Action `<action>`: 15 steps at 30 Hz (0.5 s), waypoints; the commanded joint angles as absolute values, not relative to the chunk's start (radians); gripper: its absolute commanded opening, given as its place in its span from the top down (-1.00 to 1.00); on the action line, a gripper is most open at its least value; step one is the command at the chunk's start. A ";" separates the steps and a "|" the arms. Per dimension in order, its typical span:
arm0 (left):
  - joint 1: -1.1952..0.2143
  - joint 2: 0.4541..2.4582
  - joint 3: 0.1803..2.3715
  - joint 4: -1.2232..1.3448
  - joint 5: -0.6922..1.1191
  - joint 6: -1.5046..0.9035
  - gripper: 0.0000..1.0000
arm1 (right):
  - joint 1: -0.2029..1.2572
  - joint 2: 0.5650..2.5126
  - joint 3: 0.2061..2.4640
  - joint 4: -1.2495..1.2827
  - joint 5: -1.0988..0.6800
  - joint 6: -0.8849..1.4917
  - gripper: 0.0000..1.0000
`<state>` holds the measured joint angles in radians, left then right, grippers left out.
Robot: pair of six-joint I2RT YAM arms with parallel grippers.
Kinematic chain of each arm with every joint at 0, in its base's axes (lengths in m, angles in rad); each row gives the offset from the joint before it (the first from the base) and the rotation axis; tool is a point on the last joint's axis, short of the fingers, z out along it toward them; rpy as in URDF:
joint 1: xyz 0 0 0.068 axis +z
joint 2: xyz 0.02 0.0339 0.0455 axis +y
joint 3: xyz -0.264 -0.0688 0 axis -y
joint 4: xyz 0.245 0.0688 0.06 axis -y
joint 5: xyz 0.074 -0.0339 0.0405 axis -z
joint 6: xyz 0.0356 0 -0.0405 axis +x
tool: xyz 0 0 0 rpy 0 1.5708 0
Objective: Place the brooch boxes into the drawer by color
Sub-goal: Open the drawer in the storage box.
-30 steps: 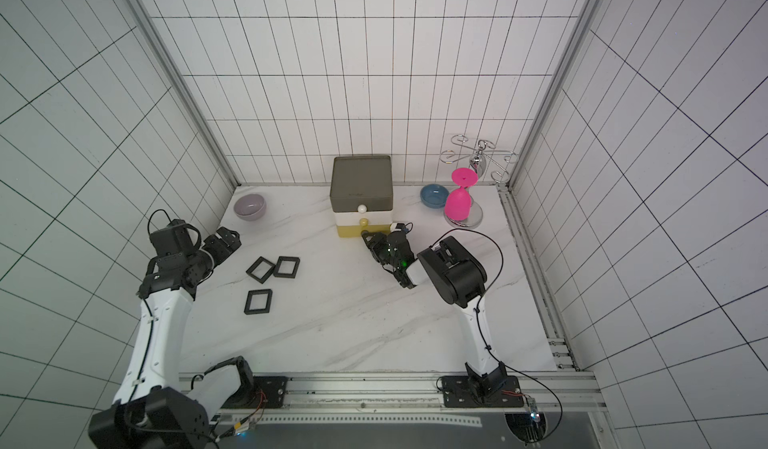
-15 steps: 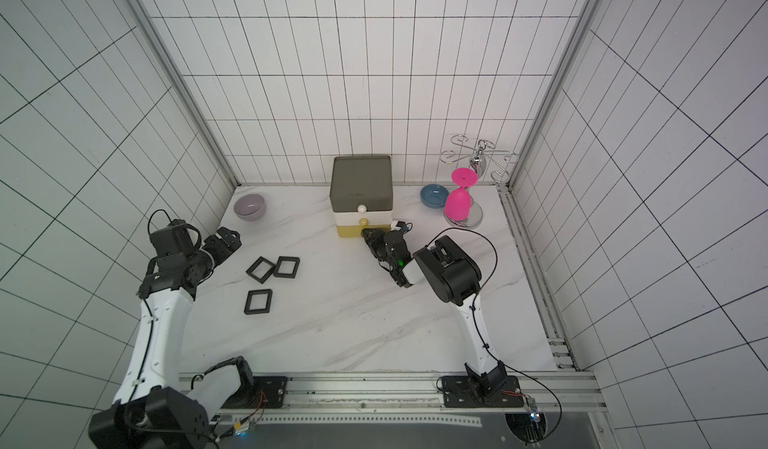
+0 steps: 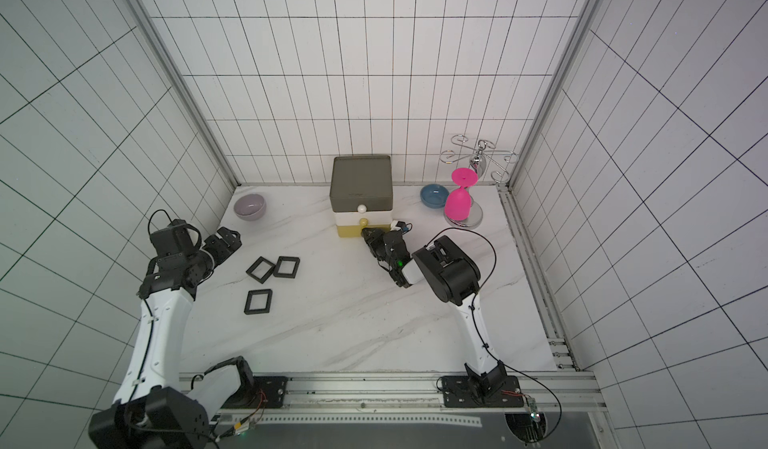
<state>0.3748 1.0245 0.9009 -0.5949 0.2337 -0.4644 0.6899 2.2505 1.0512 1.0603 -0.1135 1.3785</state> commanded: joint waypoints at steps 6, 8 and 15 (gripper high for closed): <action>0.378 1.027 0.895 -0.571 0.239 -0.462 -0.97 | 0.721 2.295 1.121 1.129 -0.117 1.394 0.42; 0.379 1.027 0.894 -0.570 0.239 -0.462 -0.96 | 0.721 2.293 1.113 1.136 -0.114 1.394 0.54; 0.378 1.029 0.895 -0.571 0.237 -0.463 -0.96 | 0.723 2.272 1.066 1.156 -0.120 1.397 0.58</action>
<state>0.3748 1.0245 0.9009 -0.5949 0.2340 -0.4644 0.7006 2.2650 1.0531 1.0992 -0.0898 1.3987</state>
